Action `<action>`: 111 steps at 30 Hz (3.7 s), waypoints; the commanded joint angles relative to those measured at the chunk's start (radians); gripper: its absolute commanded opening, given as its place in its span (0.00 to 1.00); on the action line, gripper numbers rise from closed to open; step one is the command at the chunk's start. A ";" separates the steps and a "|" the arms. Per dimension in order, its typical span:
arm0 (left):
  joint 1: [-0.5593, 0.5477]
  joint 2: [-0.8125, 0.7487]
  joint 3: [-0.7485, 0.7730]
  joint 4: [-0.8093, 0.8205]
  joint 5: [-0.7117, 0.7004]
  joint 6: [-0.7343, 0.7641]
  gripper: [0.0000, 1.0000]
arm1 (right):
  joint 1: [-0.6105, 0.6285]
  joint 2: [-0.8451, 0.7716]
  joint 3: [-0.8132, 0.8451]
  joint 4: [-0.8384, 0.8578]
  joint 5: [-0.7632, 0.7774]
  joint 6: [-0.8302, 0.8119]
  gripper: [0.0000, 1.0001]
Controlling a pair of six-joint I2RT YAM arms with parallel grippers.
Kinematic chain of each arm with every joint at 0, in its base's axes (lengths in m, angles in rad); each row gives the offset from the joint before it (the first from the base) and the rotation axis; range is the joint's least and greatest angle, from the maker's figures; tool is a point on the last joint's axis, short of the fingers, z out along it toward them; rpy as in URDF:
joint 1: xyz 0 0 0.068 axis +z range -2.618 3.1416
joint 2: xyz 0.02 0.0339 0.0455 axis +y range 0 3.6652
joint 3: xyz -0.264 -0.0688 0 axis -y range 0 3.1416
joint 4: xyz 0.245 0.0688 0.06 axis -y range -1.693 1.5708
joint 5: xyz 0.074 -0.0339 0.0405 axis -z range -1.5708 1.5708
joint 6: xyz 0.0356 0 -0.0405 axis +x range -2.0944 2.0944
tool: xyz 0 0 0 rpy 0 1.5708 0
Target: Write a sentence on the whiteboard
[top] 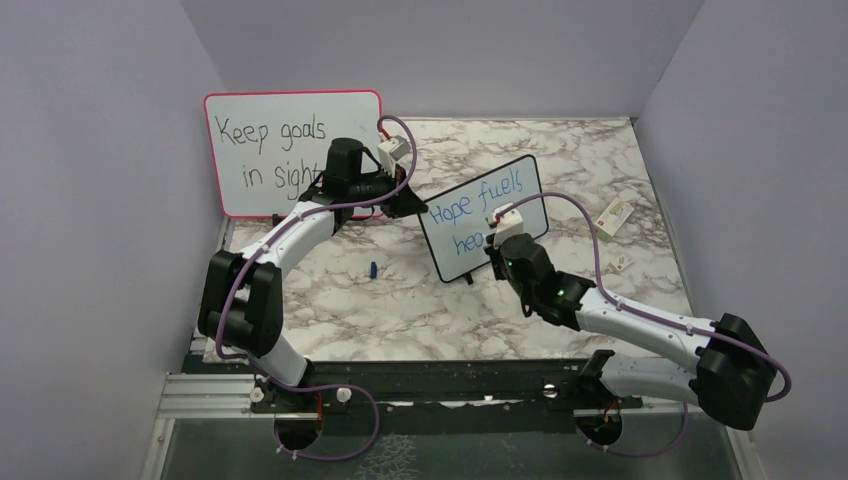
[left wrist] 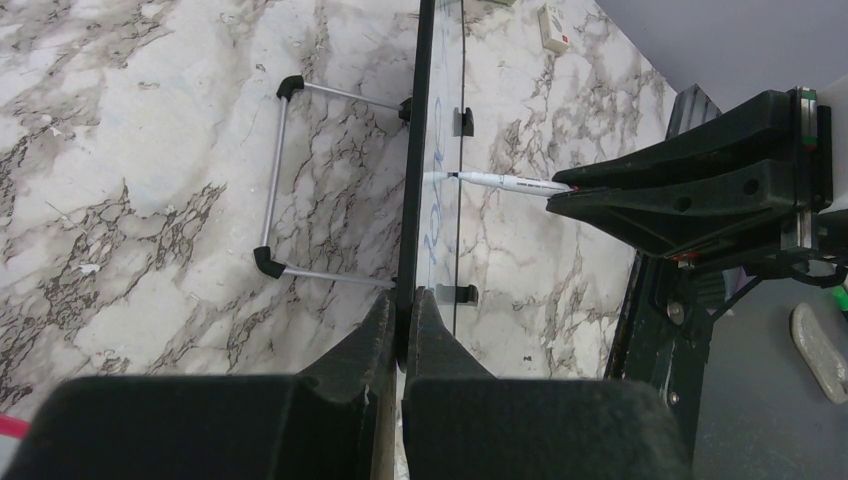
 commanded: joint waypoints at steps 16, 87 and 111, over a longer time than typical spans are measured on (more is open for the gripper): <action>-0.020 0.028 -0.007 -0.091 -0.044 0.046 0.00 | -0.013 -0.010 0.001 -0.029 -0.025 0.030 0.01; -0.022 0.035 -0.002 -0.100 -0.045 0.051 0.00 | -0.052 -0.002 0.012 0.049 -0.044 -0.003 0.01; -0.022 0.039 0.000 -0.102 -0.045 0.052 0.00 | -0.072 -0.004 -0.012 -0.103 -0.074 0.069 0.01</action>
